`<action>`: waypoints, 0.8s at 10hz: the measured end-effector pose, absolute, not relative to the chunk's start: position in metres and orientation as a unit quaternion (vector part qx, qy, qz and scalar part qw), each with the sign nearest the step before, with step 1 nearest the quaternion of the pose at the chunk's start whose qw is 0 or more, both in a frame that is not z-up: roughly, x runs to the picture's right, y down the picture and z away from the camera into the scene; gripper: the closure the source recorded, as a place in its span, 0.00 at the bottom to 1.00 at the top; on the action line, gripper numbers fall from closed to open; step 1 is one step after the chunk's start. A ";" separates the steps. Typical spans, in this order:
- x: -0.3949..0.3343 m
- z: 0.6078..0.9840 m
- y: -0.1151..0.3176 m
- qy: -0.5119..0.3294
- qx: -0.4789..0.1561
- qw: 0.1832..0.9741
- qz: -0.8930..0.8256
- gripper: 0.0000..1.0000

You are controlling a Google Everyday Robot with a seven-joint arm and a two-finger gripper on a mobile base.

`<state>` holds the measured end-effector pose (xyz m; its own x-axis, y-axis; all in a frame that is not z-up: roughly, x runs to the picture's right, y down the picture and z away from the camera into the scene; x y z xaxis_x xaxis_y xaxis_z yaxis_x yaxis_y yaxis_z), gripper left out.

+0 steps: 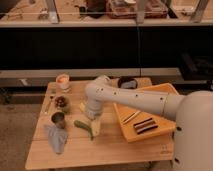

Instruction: Place pepper in tray

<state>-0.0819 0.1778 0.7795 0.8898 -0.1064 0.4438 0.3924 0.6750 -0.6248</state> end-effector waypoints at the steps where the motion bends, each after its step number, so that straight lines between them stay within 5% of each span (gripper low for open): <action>1: -0.082 0.779 0.178 -0.189 -0.378 0.895 -0.139 0.20; 5: -0.082 0.779 0.175 -0.181 -0.371 0.901 -0.136 0.20; 8: -0.075 0.784 0.162 -0.144 -0.294 0.943 -0.052 0.20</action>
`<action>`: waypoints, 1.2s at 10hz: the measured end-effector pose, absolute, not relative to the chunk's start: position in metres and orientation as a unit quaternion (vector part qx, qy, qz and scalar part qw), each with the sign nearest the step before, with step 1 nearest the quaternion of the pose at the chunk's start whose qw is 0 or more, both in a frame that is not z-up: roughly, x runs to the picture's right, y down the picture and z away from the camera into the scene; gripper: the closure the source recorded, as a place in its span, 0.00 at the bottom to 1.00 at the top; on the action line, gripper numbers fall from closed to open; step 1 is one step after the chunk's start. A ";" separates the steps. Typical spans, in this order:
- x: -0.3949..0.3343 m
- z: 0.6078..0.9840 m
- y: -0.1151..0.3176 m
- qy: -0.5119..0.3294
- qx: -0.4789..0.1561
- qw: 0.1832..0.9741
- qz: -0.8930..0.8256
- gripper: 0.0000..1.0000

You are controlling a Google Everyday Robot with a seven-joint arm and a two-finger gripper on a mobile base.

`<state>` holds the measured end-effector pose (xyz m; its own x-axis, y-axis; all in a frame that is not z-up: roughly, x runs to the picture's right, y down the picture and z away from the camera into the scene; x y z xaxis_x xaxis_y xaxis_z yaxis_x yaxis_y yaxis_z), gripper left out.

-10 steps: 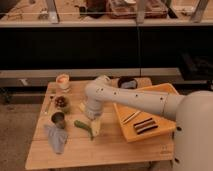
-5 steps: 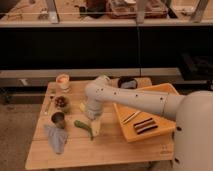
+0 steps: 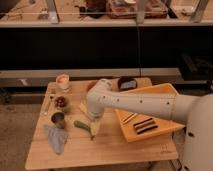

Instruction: Place pepper in tray

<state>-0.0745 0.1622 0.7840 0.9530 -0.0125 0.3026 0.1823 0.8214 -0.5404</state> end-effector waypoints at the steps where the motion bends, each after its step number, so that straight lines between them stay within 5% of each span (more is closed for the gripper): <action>1: -0.076 0.784 0.162 -0.143 -0.286 0.946 -0.041 0.20; 9: -0.108 0.820 0.199 -0.152 -0.331 0.929 -0.068 0.20; 12: -0.108 0.820 0.204 -0.152 -0.340 0.926 -0.061 0.39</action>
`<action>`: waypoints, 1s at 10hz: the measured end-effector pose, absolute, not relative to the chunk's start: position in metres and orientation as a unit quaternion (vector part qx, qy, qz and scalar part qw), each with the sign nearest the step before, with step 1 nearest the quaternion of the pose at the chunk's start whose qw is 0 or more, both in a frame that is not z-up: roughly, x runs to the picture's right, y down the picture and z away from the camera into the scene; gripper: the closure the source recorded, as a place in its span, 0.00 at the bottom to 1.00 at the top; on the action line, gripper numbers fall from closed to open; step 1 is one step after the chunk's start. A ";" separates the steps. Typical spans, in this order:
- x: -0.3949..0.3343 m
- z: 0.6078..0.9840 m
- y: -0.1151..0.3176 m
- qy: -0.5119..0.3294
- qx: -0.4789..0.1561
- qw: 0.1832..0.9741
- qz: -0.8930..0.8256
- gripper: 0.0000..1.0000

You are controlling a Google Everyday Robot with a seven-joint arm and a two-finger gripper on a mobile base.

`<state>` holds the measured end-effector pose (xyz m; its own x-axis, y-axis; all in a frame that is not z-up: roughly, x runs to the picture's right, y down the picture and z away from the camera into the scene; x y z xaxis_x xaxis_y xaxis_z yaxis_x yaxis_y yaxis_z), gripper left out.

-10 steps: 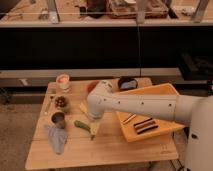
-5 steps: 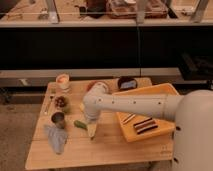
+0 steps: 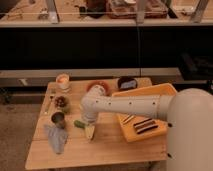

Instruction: Place pepper in tray

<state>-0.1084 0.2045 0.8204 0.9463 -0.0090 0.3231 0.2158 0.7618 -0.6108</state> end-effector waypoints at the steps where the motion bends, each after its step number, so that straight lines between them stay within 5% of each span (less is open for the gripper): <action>1: -0.111 0.822 0.209 -0.154 -0.344 0.924 -0.059 0.51; 5: -0.127 0.829 0.229 -0.166 -0.365 0.914 -0.062 0.86; 10: -0.128 0.827 0.232 -0.166 -0.366 0.913 -0.069 0.86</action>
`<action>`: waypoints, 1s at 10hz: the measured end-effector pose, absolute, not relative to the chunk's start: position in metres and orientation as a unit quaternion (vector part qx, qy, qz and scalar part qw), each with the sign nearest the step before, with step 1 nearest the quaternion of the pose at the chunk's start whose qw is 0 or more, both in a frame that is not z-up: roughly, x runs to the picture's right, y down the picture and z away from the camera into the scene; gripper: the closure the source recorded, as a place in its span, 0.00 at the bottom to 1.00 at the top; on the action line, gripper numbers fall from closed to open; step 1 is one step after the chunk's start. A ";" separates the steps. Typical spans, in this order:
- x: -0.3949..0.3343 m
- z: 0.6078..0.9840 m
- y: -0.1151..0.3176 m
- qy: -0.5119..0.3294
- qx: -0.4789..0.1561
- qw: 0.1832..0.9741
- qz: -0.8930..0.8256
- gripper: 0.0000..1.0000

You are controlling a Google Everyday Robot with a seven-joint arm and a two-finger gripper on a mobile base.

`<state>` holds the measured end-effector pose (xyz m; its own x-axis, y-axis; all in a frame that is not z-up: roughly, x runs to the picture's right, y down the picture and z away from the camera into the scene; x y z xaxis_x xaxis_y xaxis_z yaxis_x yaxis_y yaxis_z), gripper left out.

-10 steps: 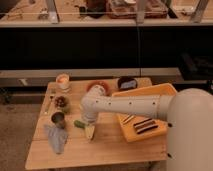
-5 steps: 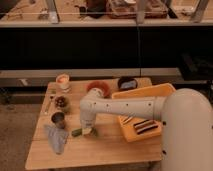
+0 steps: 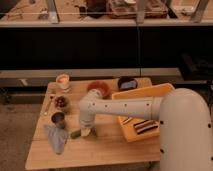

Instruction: Place pepper in tray

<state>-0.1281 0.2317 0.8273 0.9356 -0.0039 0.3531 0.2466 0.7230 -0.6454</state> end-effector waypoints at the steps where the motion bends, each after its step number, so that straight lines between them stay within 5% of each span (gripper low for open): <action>1: -0.124 0.821 0.226 -0.162 -0.355 0.918 -0.073 0.86; 7: -0.111 0.756 0.124 -0.156 -0.272 0.944 -0.099 0.86; 10: -0.073 0.769 0.073 -0.179 -0.255 0.947 -0.077 0.86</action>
